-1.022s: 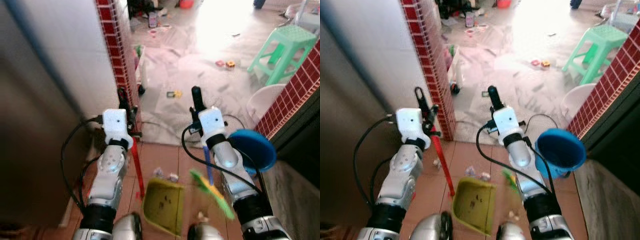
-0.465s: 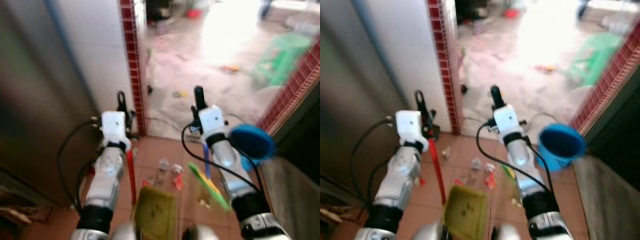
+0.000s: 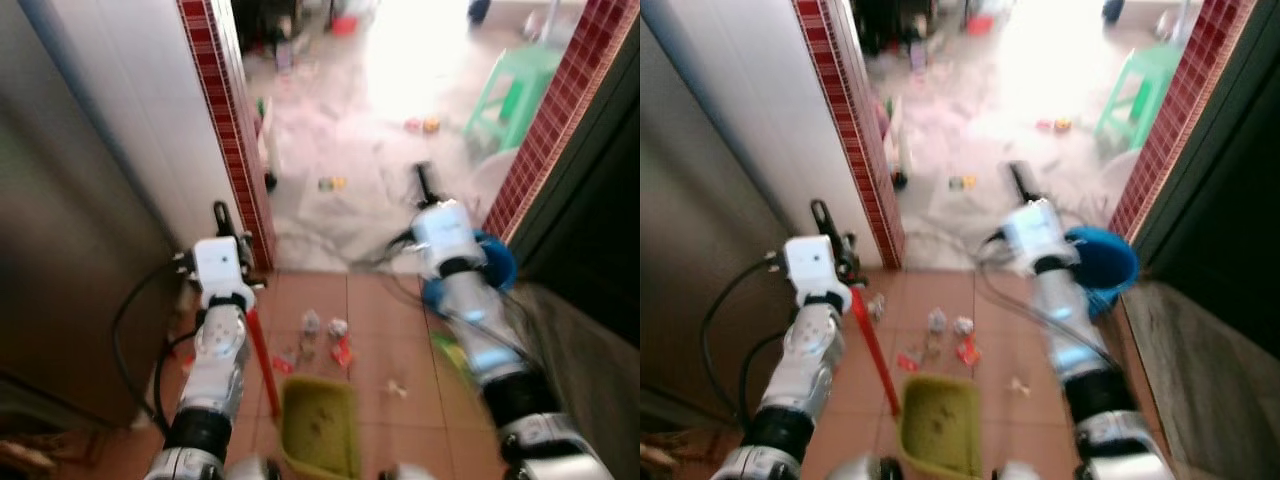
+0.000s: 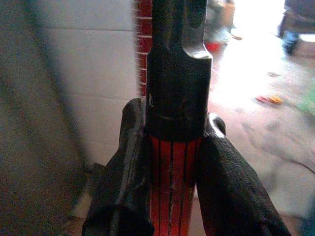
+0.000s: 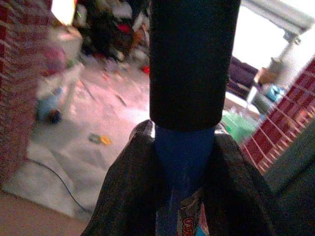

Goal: Sweep floor

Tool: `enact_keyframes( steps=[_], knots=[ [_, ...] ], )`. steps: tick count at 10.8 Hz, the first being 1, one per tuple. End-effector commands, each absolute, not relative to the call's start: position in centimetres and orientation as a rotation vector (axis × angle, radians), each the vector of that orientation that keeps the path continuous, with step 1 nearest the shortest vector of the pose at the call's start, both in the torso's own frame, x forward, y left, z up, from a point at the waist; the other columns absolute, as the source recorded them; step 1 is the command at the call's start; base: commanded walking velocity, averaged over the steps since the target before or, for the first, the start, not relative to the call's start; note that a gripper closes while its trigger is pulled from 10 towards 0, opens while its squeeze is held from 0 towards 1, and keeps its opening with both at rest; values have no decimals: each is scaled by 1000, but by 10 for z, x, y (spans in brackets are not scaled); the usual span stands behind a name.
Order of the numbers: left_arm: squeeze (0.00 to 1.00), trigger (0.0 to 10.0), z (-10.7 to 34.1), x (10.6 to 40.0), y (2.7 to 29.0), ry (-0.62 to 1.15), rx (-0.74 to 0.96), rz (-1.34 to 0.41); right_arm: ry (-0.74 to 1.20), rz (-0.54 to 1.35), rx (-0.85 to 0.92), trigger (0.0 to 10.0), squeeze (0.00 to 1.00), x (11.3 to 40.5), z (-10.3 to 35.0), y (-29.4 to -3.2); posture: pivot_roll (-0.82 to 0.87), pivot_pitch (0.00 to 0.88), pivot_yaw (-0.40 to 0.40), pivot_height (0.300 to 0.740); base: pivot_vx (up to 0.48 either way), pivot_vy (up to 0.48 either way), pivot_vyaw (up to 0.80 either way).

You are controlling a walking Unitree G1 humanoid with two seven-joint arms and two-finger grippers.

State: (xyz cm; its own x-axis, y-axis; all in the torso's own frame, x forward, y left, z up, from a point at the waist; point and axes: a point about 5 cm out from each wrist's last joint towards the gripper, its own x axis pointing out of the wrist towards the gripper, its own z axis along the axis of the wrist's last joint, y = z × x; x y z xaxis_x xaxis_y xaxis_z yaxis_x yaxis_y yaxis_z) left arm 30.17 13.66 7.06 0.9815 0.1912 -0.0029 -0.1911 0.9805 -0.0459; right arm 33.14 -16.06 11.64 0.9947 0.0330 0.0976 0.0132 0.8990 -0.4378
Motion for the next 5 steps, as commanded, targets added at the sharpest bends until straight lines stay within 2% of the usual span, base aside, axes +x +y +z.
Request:
enact_keyframes(
  steps=[1,2,5],
  knots=[
    [0,10000,79,307,146,-55,-42,258,-130,17,-425,10000,0,336,125,-151,-92,0,55,740,0,0,0],
    [0,10000,70,306,149,-4,-58,312,-114,16,-395,10000,0,334,120,-150,-95,0,56,740,0,0,0],
    [0,10000,68,312,137,-30,-79,275,-99,-45,-312,10000,0,325,113,-150,-109,3,54,740,0,0,0]
  ],
)
